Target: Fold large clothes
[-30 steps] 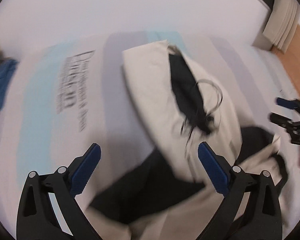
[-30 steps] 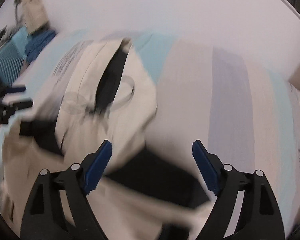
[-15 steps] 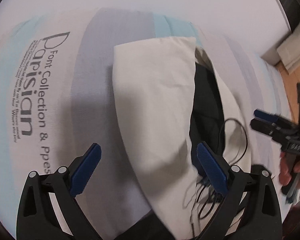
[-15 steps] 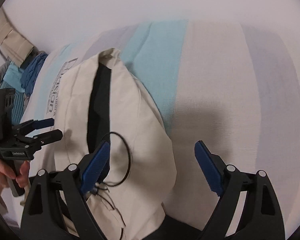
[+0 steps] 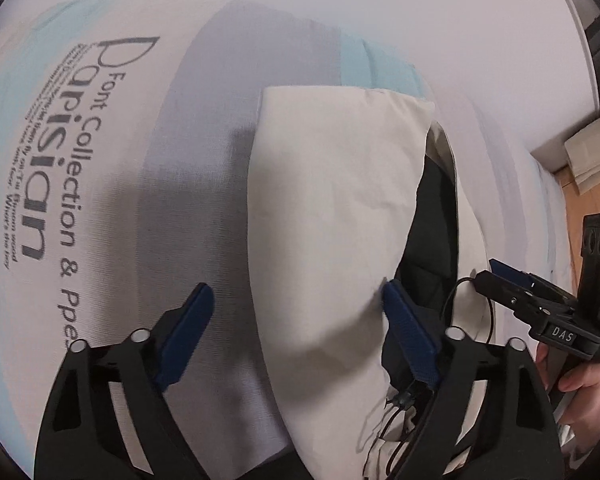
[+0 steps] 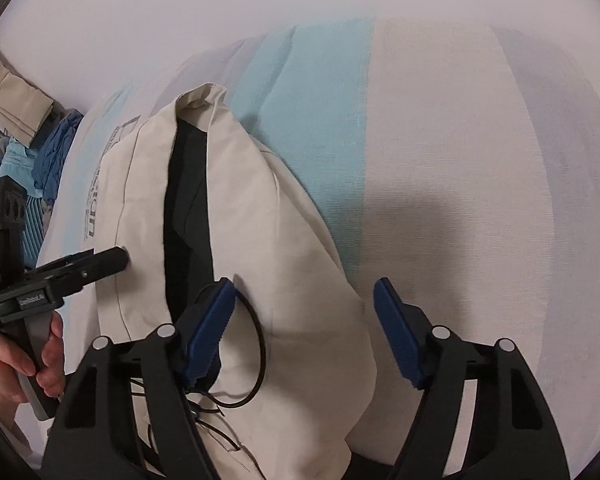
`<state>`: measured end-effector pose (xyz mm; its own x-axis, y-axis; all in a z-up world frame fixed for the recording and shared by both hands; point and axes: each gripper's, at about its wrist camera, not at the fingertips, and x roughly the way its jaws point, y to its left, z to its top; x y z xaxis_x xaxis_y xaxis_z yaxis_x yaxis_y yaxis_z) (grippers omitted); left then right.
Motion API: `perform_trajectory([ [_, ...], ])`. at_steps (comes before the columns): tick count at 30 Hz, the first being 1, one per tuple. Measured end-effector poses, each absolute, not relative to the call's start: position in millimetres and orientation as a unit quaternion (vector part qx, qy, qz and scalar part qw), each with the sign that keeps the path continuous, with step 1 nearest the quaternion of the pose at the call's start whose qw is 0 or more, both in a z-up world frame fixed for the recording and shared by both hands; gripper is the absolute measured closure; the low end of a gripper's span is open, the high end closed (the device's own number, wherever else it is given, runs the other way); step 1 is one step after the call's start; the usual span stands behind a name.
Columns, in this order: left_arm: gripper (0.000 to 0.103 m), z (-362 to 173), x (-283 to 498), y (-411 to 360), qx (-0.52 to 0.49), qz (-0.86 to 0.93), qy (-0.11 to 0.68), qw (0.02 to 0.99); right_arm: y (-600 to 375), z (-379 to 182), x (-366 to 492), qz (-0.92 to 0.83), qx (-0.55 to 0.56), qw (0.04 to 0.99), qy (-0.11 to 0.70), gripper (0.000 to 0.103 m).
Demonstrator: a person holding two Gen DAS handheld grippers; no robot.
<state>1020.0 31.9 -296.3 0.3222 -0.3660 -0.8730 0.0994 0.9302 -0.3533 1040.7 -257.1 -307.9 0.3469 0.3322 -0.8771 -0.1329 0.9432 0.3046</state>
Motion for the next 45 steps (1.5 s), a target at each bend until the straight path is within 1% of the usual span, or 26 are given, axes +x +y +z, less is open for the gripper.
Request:
perform_trajectory([
  [2,0.031,-303.1,1022.0,36.6,-0.12,-0.143,0.571,0.8,-258.9,-307.5,1041.2,0.143,0.099,0.814,0.554,0.04],
  [4,0.036,-304.7,1022.8,36.8,-0.127,-0.143,0.571,0.798,-257.8,-307.2,1043.2,0.143,0.104,0.814,0.553,0.045],
  [8,0.047,-300.9,1021.7,36.9,-0.126,-0.135,0.557,0.81,-267.5,-307.0,1044.3,0.138,0.119,0.814,0.552,0.056],
  [9,0.052,-297.2,1018.6,35.6,-0.112,-0.125,0.546,0.82,-268.4,-307.2,1044.2,0.137,0.121,0.814,0.552,0.059],
  [10,0.055,-293.8,1015.0,38.4,-0.105,-0.123,0.54,0.826,-270.4,-306.8,1044.0,0.136,0.121,0.814,0.552,0.061],
  [11,0.061,-292.1,1013.1,36.3,-0.098,-0.122,0.535,0.83,-272.0,-306.4,1043.7,0.136,0.123,0.814,0.551,0.064],
  [12,0.064,-290.5,1011.2,34.0,-0.089,-0.119,0.531,0.834,-272.5,-306.4,1042.9,0.136,0.122,0.814,0.552,0.067],
  [13,0.07,-288.8,1009.5,32.3,-0.089,-0.12,0.529,0.836,-272.6,-305.4,1042.3,0.136,0.118,0.815,0.551,0.068],
  [14,0.075,-286.5,1009.1,30.4,-0.089,-0.12,0.526,0.837,-273.1,-304.5,1042.3,0.136,0.117,0.815,0.55,0.071],
  [15,0.08,-283.1,1009.8,28.1,-0.087,-0.118,0.523,0.84,-274.2,-303.0,1041.7,0.136,0.118,0.816,0.55,0.077],
  [17,0.088,-276.3,1004.8,26.0,-0.089,-0.121,0.513,0.845,-272.9,-300.2,1039.6,0.135,0.115,0.818,0.547,0.082],
  [18,0.091,-273.3,1001.0,27.7,-0.087,-0.122,0.511,0.847,-272.8,-298.5,1037.9,0.136,0.115,0.817,0.548,0.086],
  [19,0.092,-270.6,999.6,30.0,-0.087,-0.123,0.509,0.848,-272.6,-296.5,1036.3,0.135,0.112,0.818,0.547,0.087],
  [21,0.095,-264.7,990.8,39.6,-0.089,-0.119,0.507,0.849,-274.1,-292.1,1032.0,0.132,0.107,0.821,0.545,0.092],
  [25,0.099,-251.3,975.9,48.2,-0.083,-0.115,0.499,0.855,-276.8,-278.7,1021.6,0.132,0.1,0.827,0.538,0.096],
  [26,0.1,-248.0,970.6,51.9,-0.083,-0.113,0.496,0.857,-275.5,-275.9,1020.6,0.131,0.097,0.828,0.536,0.098],
  [27,0.1,-245.8,967.4,53.1,-0.083,-0.113,0.495,0.858,-277.5,-272.4,1016.9,0.129,0.093,0.829,0.535,0.103],
  [35,0.102,-214.9,925.1,51.0,-0.069,-0.109,0.475,0.87,-288.9,-251.0,974.8,0.128,0.081,0.834,0.531,0.103],
  [38,0.102,-216.1,918.8,49.2,-0.064,-0.106,0.481,0.868,-289.9,-248.8,963.8,0.125,0.075,0.833,0.533,0.103],
  [43,0.102,-217.4,915.4,49.8,-0.06,-0.112,0.481,0.868,-293.0,-261.0,963.9,0.126,0.08,0.826,0.543,0.103],
  [44,0.102,-218.1,917.0,50.4,-0.058,-0.114,0.48,0.868,-292.8,-265.8,968.0,0.13,0.084,0.822,0.549,0.102],
  [45,0.102,-220.1,918.5,51.2,-0.06,-0.115,0.481,0.867,-287.6,-268.9,971.1,0.128,0.083,0.821,0.55,0.098],
])
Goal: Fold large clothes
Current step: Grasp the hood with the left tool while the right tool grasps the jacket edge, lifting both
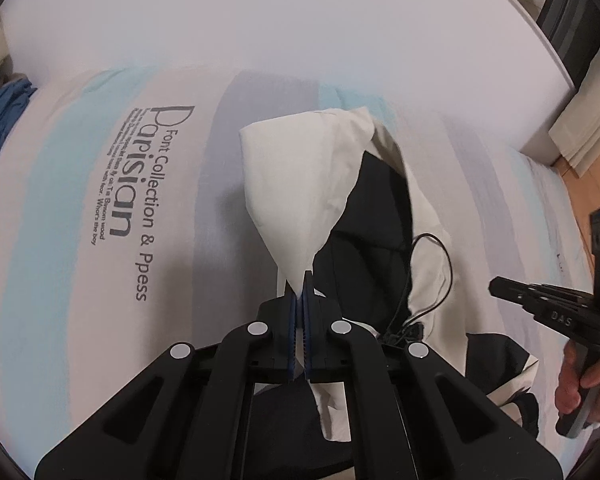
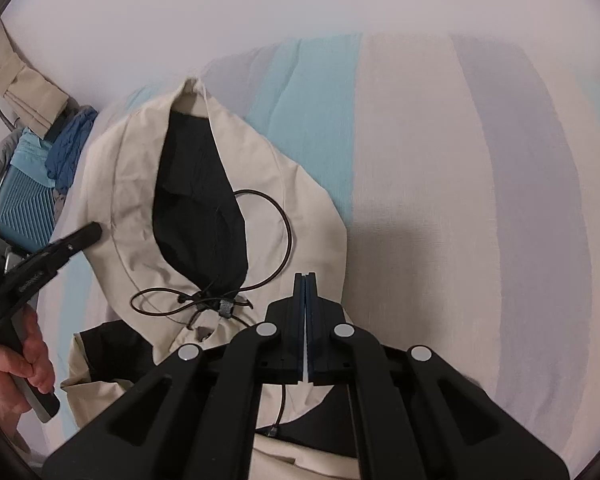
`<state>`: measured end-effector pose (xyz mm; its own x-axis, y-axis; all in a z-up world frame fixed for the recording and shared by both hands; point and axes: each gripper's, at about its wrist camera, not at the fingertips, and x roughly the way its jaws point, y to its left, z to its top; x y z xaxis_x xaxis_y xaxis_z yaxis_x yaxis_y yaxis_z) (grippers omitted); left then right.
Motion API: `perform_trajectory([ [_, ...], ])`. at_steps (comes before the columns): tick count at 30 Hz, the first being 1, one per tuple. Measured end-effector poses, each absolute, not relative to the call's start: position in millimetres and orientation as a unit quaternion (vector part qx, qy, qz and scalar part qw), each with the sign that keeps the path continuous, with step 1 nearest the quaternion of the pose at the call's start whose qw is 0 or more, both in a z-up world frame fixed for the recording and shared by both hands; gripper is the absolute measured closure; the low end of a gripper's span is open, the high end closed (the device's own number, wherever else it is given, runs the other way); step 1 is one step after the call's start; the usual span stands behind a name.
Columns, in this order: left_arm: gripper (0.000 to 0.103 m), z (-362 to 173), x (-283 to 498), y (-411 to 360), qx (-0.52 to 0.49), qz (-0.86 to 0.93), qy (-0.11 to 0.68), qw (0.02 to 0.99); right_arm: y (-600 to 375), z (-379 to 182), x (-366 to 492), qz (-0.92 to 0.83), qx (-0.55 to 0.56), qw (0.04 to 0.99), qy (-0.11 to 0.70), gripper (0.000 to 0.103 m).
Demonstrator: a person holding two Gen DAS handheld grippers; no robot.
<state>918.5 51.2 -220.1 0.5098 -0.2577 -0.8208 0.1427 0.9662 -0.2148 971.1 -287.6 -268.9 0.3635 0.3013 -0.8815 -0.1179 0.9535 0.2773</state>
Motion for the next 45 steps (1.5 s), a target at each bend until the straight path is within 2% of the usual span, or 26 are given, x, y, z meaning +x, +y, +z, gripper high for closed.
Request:
perform_trajectory([
  [1,0.102,-220.7,918.9,50.9,-0.061,-0.116,0.483,0.866,-288.3,-272.4,976.8,0.123,0.086,0.823,0.548,0.095],
  [3,0.102,-226.9,922.3,53.6,-0.063,-0.115,0.486,0.864,-289.8,-280.1,987.6,0.115,0.1,0.821,0.55,0.066],
  [11,0.102,-254.4,938.5,64.8,-0.07,-0.114,0.498,0.857,-281.1,-313.2,1030.0,0.106,0.104,0.808,0.57,0.065],
  [13,0.102,-257.4,938.8,66.3,-0.072,-0.115,0.499,0.856,-279.8,-318.2,1038.0,0.103,0.114,0.804,0.575,0.061],
  [14,0.102,-258.7,938.5,67.2,-0.075,-0.116,0.5,0.855,-279.4,-318.2,1040.0,0.105,0.114,0.804,0.575,0.061],
  [18,0.102,-258.0,936.7,67.6,-0.076,-0.118,0.499,0.855,-277.6,-310.9,1038.2,0.121,0.117,0.801,0.574,0.095],
  [21,0.102,-250.1,933.6,64.2,-0.075,-0.12,0.496,0.857,-271.7,-296.6,1031.9,0.127,0.124,0.804,0.567,0.1],
  [34,0.102,-215.6,889.9,60.1,-0.061,-0.13,0.481,0.865,-280.5,-234.2,972.6,0.154,0.116,0.834,0.518,0.102],
  [45,0.102,-187.3,807.3,54.2,-0.04,-0.158,0.455,0.876,-300.2,-204.3,887.8,0.161,0.09,0.85,0.493,0.102],
])
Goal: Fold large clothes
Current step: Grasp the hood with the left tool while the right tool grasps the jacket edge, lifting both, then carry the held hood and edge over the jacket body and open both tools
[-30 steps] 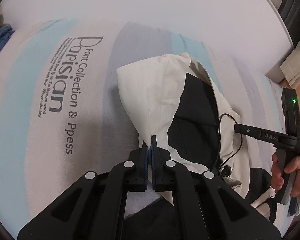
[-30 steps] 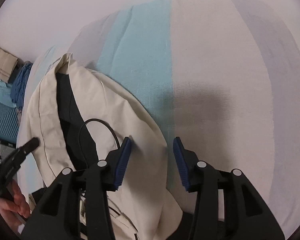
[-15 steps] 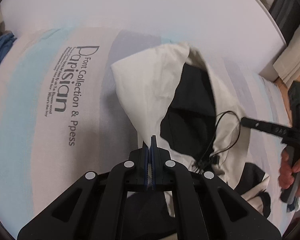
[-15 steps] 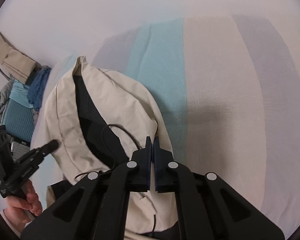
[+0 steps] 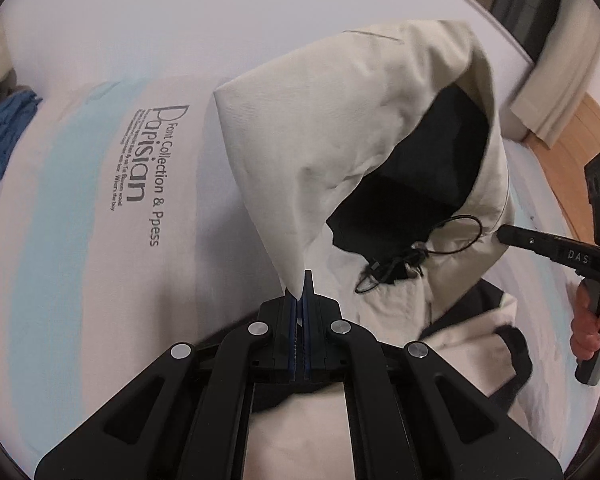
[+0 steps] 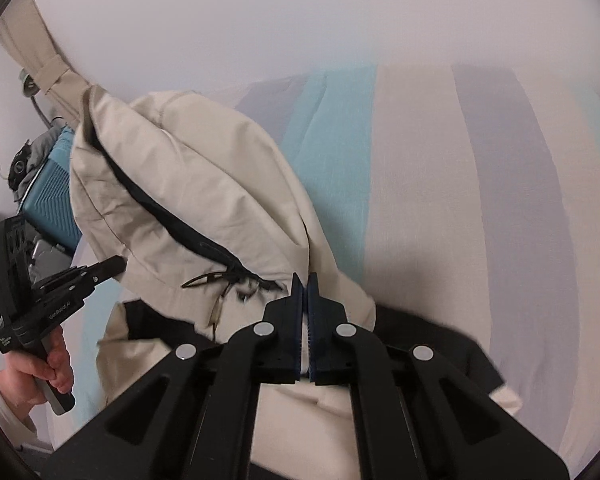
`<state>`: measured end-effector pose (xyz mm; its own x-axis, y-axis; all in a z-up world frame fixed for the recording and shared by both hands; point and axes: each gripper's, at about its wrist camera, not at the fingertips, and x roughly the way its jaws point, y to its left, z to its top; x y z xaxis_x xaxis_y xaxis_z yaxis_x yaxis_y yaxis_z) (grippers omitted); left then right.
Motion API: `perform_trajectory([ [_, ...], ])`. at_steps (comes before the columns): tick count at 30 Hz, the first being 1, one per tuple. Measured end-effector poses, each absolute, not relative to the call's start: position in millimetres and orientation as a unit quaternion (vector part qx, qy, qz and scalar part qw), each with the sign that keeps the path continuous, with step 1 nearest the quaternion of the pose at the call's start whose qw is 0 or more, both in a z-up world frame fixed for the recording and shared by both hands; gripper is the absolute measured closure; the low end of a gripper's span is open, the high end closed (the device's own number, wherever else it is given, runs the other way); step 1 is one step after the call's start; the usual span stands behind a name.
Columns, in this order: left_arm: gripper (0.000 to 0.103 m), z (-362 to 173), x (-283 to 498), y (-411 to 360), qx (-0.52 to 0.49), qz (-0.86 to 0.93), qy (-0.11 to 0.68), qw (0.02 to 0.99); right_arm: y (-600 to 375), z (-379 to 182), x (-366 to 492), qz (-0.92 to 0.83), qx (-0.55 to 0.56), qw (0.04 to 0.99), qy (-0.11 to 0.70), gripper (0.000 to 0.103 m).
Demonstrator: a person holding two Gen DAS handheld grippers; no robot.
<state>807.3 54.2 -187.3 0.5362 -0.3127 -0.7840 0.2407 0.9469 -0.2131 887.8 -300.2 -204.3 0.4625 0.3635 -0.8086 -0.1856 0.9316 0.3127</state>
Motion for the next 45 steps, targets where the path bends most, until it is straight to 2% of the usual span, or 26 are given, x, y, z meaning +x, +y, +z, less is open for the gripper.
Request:
perform_trajectory([
  [9,0.102,-180.1,728.7,51.0,-0.006,-0.148,0.42,0.895,-322.4,-210.2,802.7,0.154,0.109,0.855,0.483,0.102],
  [23,0.102,-224.2,623.4,46.7,0.031,-0.125,0.427,0.895,-317.2,-255.9,729.9,0.127,0.121,0.846,0.503,0.102],
  [40,0.101,-297.9,600.9,46.3,0.05,-0.106,0.439,0.891,-304.6,-314.9,702.1,0.116,0.073,0.847,0.514,0.102],
  [43,0.095,-304.6,594.0,42.8,0.073,-0.102,0.436,0.891,-301.4,-321.8,699.6,0.117,0.042,0.849,0.513,0.102],
  [44,0.082,-306.2,590.4,41.3,0.077,-0.103,0.438,0.89,-299.2,-322.1,697.9,0.117,0.029,0.85,0.513,0.101],
  [45,0.061,-306.4,586.1,40.0,0.074,-0.11,0.44,0.888,-298.3,-321.4,694.4,0.113,0.018,0.852,0.51,0.099],
])
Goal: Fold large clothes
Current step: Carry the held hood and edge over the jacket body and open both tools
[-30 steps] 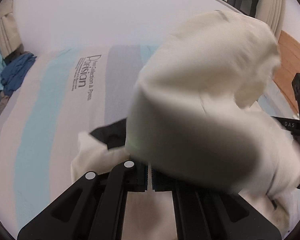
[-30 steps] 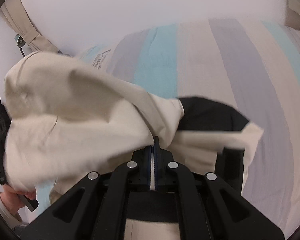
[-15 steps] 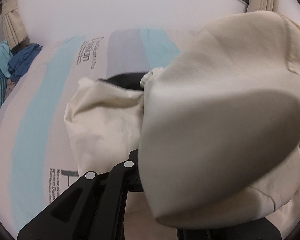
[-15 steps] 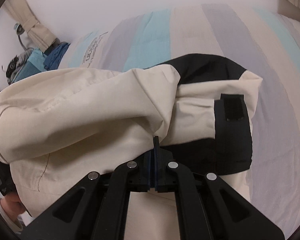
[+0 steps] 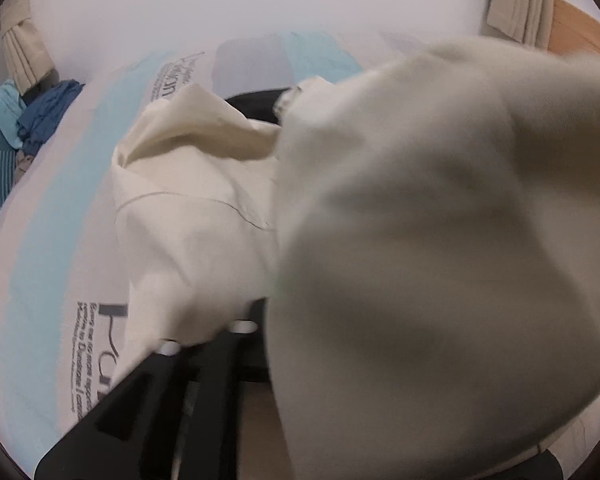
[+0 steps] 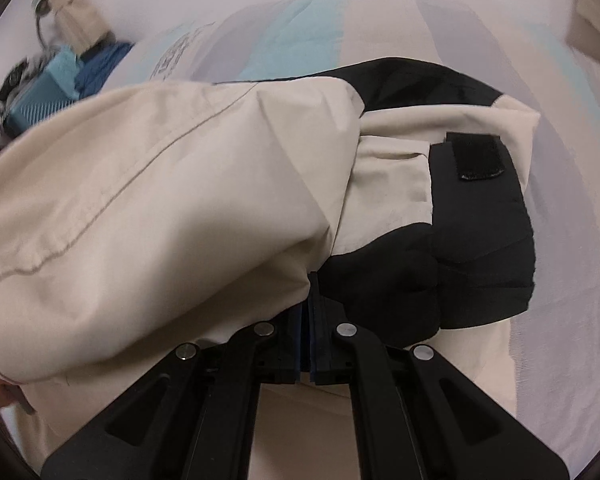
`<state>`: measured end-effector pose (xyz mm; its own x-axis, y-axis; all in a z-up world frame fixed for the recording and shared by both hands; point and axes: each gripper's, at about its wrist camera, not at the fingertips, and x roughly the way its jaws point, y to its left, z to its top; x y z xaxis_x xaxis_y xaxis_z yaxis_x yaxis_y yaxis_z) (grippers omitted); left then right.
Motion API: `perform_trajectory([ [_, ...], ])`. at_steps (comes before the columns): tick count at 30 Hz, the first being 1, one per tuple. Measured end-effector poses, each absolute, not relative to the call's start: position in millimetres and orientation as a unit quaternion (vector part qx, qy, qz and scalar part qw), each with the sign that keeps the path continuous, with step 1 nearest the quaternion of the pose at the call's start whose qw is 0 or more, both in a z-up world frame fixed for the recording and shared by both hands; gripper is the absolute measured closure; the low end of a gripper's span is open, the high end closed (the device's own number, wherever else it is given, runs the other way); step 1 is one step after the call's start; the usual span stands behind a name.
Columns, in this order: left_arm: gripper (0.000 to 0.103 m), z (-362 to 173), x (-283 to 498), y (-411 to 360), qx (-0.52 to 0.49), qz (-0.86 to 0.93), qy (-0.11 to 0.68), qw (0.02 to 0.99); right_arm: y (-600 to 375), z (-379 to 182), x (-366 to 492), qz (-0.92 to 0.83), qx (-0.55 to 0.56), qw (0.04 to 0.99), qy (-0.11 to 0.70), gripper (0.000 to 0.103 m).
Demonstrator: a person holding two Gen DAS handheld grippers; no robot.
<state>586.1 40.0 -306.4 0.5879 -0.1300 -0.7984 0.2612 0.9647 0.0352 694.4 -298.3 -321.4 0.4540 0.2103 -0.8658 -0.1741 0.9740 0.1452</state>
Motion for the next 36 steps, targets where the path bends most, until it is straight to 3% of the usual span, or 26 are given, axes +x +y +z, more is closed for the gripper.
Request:
perform_trajectory([
  [1,0.053,-304.9,579.3,38.3,0.069,-0.118,0.439,0.888,-298.7,-320.8,689.9,0.11,0.013,0.855,0.507,0.099],
  [3,0.022,-299.1,566.6,35.6,0.064,-0.118,0.436,0.89,-297.5,-316.2,685.8,0.101,0.004,0.856,0.507,0.09],
  [4,0.017,-296.3,562.5,35.2,0.065,-0.11,0.434,0.892,-298.3,-312.8,681.9,0.101,0.003,0.857,0.506,0.085],
  [5,0.015,-292.4,556.3,36.4,0.062,-0.104,0.431,0.894,-299.2,-309.1,677.7,0.099,0.001,0.859,0.503,0.072],
  [6,0.015,-289.6,551.2,38.6,0.058,-0.104,0.432,0.894,-299.4,-306.4,674.1,0.095,-0.002,0.861,0.499,0.063],
  [9,0.014,-277.2,535.2,50.4,0.047,-0.096,0.436,0.894,-303.3,-291.9,655.2,0.102,-0.002,0.865,0.491,0.054],
  [14,0.013,-255.1,504.3,75.9,0.032,-0.078,0.446,0.891,-311.9,-259.5,627.2,0.12,-0.029,0.872,0.474,0.051],
  [20,0.006,-199.4,501.3,80.2,0.006,-0.112,0.416,0.903,-291.1,-212.2,621.4,0.186,-0.048,0.875,0.445,0.034],
  [26,0.006,-186.0,553.9,35.3,0.04,-0.213,0.402,0.89,-252.9,-209.1,644.3,0.255,-0.064,0.857,0.443,0.034],
  [36,0.006,-252.0,592.8,0.9,0.073,-0.274,0.466,0.838,-244.1,-271.9,668.2,0.282,-0.055,0.822,0.491,0.031],
])
